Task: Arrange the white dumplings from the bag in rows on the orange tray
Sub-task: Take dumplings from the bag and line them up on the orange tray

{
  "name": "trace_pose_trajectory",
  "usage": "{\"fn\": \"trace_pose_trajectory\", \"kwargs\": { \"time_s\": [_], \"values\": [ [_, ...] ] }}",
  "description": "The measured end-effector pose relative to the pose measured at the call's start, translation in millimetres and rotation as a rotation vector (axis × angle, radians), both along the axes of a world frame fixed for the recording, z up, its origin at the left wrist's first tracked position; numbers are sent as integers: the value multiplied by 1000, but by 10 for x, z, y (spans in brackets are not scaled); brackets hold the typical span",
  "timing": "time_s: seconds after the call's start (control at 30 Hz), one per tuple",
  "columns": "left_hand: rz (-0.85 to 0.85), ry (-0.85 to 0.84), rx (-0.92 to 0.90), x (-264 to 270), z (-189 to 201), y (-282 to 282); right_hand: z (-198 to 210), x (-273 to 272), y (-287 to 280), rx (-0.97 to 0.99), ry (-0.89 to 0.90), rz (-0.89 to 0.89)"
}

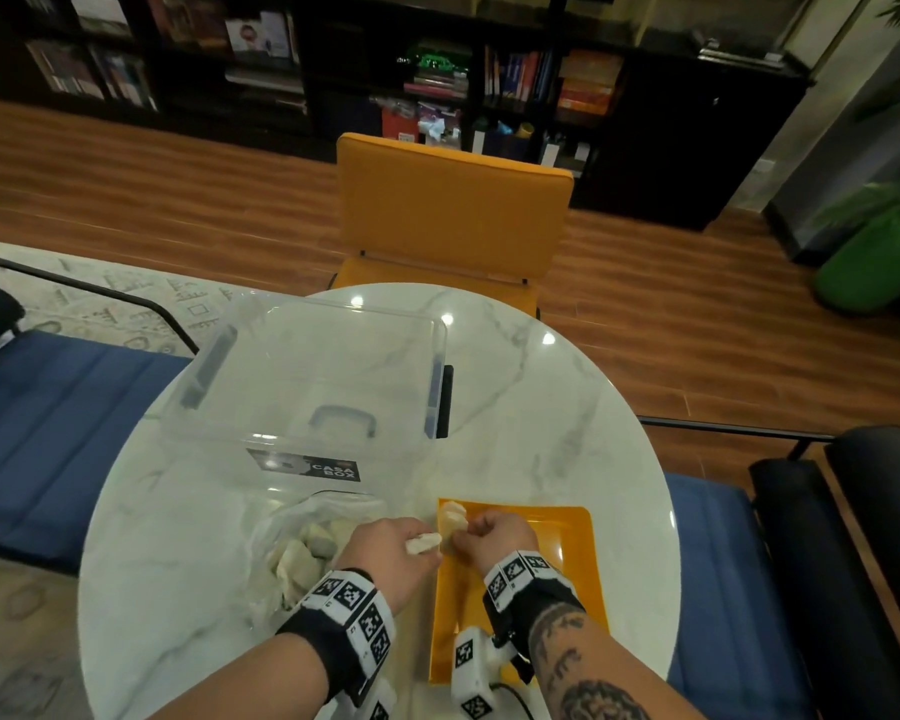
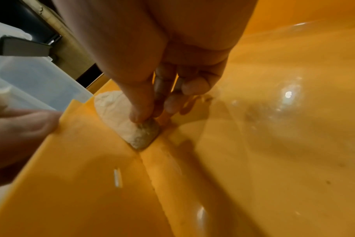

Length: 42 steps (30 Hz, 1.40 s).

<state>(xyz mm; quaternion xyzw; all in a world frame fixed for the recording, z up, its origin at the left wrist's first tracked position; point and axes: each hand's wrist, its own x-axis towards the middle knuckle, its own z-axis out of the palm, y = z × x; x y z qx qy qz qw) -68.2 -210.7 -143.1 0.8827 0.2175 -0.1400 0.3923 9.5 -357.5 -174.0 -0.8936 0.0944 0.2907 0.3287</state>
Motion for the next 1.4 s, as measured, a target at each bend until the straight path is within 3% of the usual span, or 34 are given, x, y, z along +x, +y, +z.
{"fn": "trace_pose_trajectory", "kwargs": {
  "time_s": [0.27,0.47,0.53,0.63,0.83,1.0,1.17,1.33,1.4],
  "values": [
    [23,-14,3,-6,-15,4,-58,-10,65,-10,9,-90],
    [168,-116,-223,-58,102,11,235,-74,-28,-22,62,-48],
    [199,-153,-296,-71,162,0,425,-143,-64,71,72,-49],
    [157,-203,-352,-88,263,-42,813,-299,-67,397,62,-99],
    [-24,-295,-444,-140,471,-195,1104,-490,-63,501,-186,-30],
    [-10,-353,-469,-165,524,-191,1279,-469,-194,599,-349,-78],
    [-3,-371,-480,-201,581,-81,1440,-345,-406,521,-504,89],
    [-84,-386,-427,-174,759,-109,1564,-294,-490,393,-416,391],
    [-145,-349,-444,-161,819,-177,1588,-307,-486,374,-400,431]
  ]
}}
